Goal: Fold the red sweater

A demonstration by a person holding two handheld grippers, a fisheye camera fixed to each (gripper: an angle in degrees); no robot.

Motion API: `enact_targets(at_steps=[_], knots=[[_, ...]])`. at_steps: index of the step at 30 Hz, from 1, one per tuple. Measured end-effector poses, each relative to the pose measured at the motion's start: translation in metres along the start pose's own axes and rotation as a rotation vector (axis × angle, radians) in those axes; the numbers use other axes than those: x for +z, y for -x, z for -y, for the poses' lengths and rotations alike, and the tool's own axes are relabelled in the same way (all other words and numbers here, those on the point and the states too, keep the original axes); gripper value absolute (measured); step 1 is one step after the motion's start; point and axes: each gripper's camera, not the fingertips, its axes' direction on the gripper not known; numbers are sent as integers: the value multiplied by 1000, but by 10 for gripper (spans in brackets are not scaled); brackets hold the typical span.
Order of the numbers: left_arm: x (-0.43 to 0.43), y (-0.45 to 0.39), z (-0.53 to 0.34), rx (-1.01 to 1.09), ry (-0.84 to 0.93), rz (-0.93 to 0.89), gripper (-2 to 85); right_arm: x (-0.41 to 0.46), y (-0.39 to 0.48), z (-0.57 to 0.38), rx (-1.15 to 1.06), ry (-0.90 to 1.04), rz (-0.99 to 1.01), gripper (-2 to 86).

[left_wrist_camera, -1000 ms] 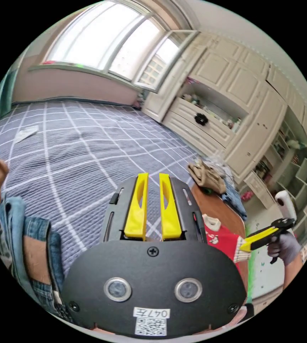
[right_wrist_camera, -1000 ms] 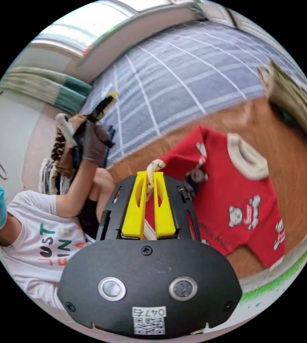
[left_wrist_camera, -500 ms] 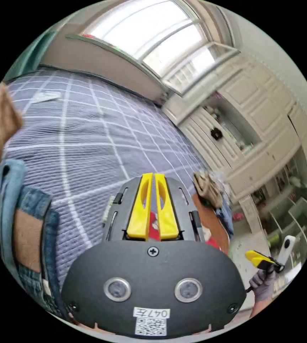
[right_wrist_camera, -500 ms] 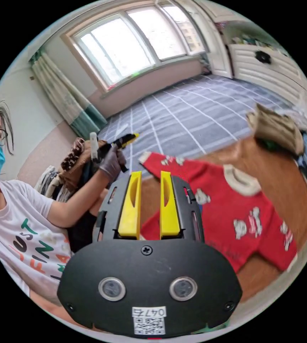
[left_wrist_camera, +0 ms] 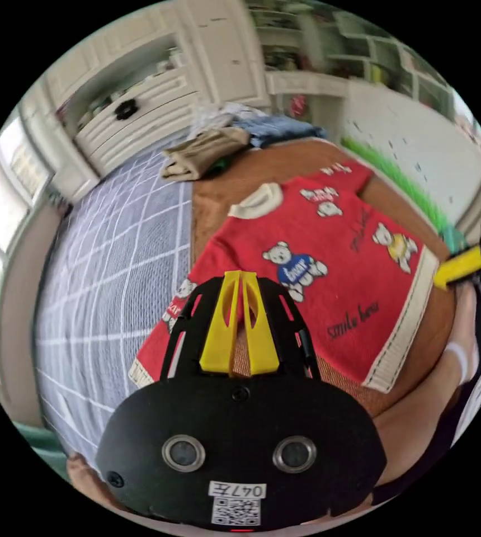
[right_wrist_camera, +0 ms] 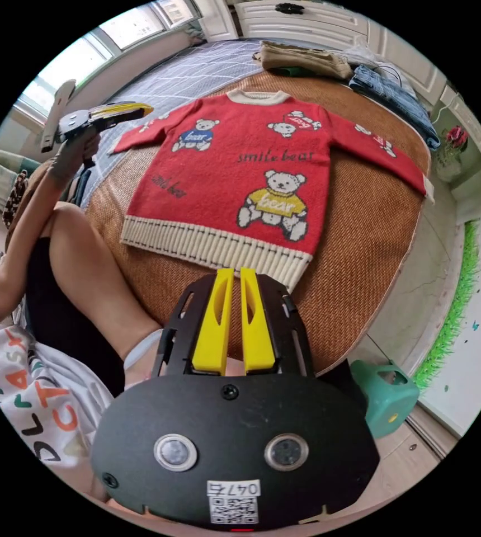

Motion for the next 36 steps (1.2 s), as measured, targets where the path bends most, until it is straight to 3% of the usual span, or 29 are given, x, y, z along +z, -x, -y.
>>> enact_targets(at_steps=[2,5,10,13,14,22,29,36], knots=[[-11,-85,29,258,23,58,-10,4,9,14,-16,19,-59,-7],[-31,-164,53,462,-35,62,-10,24,18,23,-2,25,-86,-9],[-27,-226,102,554,42,-187,-10,26,37,17,-31,-16,-94,-11],[11,-262,119,640,242,-156,-10,28,50,17,-60,-14,-114,-11],[9,-268,127,630,226,-124,-10,29,54,17,-62,-11,-117,-11],[25,-249,201,523,372,-173,-10,34,67,12,-51,-21,-81,-12],[40,-178,226,471,327,-393,-10,43,49,8,45,-33,83,-7],[28,-143,253,537,313,-425,-10,54,58,5,58,-37,82,-5]])
